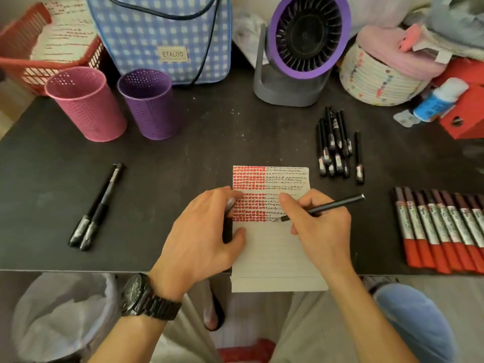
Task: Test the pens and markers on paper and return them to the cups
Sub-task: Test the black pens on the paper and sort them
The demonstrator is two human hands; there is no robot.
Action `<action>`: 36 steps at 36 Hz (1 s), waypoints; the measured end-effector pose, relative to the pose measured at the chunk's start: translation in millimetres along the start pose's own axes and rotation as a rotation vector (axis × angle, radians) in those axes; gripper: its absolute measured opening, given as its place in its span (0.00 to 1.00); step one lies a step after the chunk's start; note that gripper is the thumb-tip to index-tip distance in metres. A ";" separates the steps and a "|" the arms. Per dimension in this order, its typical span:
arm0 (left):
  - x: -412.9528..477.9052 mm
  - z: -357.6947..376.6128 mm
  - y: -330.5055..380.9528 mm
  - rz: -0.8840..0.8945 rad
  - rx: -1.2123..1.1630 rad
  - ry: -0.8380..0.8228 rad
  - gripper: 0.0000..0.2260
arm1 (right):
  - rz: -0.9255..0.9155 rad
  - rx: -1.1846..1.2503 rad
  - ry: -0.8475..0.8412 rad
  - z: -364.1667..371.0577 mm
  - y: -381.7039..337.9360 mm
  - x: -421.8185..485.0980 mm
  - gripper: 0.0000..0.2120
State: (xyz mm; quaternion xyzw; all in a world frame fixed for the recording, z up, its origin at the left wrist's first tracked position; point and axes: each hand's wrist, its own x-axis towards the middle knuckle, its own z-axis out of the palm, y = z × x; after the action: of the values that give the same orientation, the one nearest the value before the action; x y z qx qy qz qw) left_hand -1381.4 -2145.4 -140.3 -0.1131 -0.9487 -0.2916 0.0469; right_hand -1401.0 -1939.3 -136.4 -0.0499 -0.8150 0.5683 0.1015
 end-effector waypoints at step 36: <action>1.8 -0.6 2.3 -0.015 -0.037 0.016 0.18 | 0.020 -0.069 0.011 3.4 5.9 1.5 0.12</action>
State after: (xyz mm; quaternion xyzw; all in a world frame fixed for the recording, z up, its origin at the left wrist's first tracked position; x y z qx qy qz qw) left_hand -1382.7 -2143.6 -138.3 -0.1044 -0.9435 -0.3104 0.0502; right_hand -1403.5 -1940.1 -142.9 -0.0650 -0.8331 0.5404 0.0985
